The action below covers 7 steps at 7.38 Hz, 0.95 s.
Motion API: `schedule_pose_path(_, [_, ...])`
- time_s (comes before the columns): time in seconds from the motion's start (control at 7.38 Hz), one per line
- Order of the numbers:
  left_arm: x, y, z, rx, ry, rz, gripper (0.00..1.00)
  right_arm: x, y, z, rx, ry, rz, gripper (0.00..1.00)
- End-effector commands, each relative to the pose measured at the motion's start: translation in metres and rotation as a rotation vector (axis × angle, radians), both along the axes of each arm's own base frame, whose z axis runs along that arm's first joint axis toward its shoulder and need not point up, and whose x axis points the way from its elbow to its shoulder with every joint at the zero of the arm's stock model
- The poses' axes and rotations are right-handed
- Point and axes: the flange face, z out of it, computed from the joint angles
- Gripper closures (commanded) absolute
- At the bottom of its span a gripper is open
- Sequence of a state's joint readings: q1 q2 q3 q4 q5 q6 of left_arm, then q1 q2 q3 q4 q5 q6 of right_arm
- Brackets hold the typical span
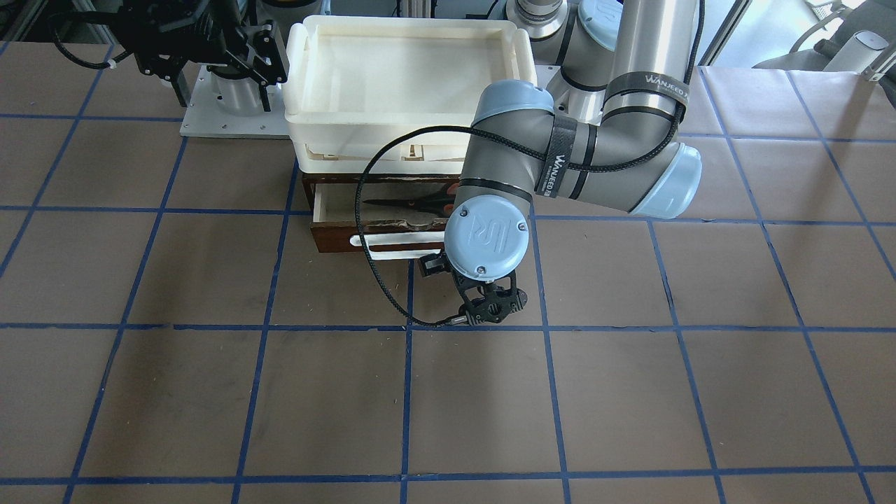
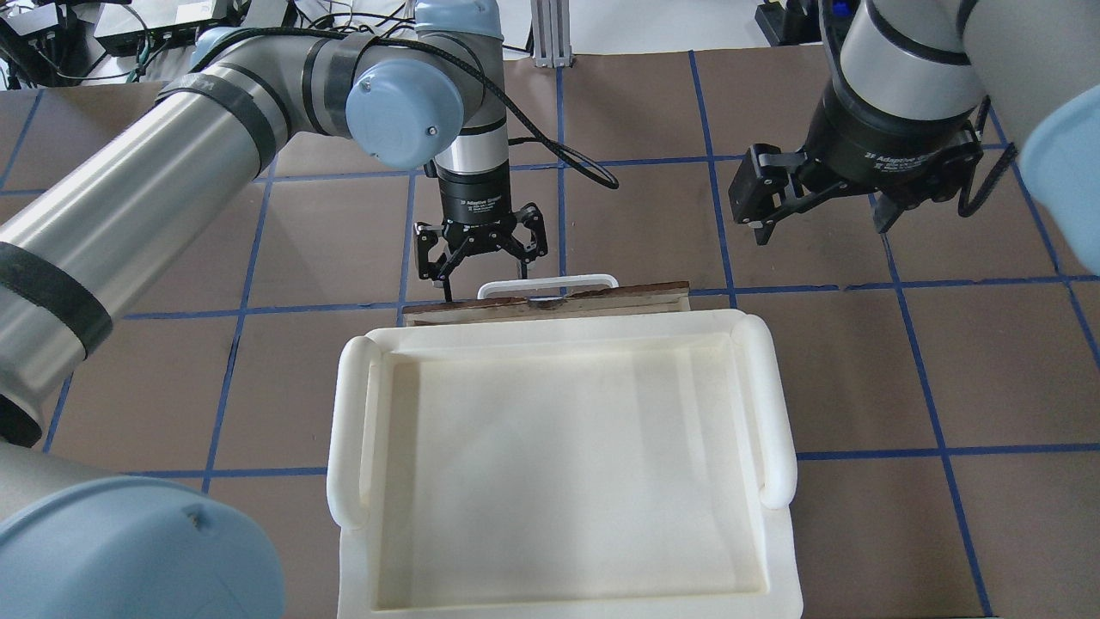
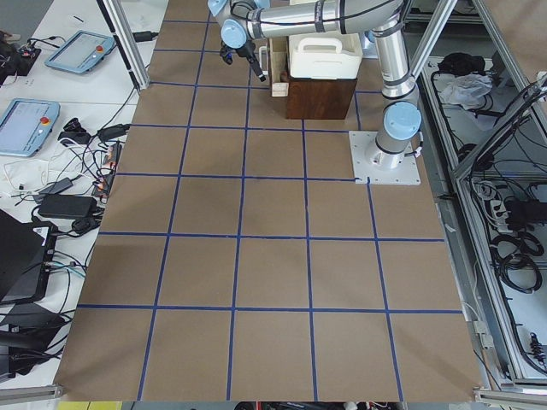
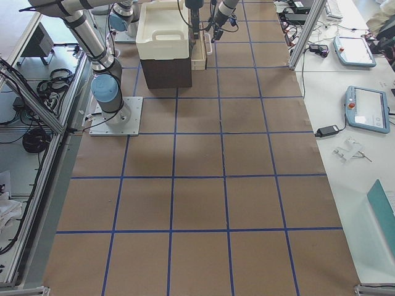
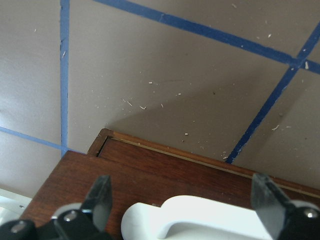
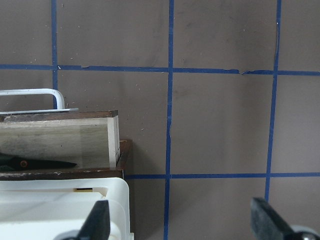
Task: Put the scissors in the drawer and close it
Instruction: 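Push the drawer closed with the left gripper, moving it toward the tray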
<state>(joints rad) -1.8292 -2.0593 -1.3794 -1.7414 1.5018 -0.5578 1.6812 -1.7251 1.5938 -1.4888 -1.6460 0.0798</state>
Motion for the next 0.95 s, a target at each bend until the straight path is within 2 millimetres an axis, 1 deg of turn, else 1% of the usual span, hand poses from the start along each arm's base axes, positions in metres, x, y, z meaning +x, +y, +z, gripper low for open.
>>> schedule_pose_path(0.0, [-0.001, 0.007, -0.003, 0.030, -0.005, -0.003, 0.00, 0.000, 0.000, 0.000, -0.001, 0.000, -0.001, 0.00])
schedule_pose_path(0.41, [-0.005, 0.017, -0.008, 0.083, -0.019, -0.017, 0.00, 0.000, 0.000, 0.000, 0.000, 0.001, 0.000, 0.00])
schedule_pose_path(0.81, [-0.003, 0.024, -0.010, 0.137, -0.032, -0.017, 0.00, 0.000, 0.000, 0.000, 0.000, 0.001, 0.000, 0.00])
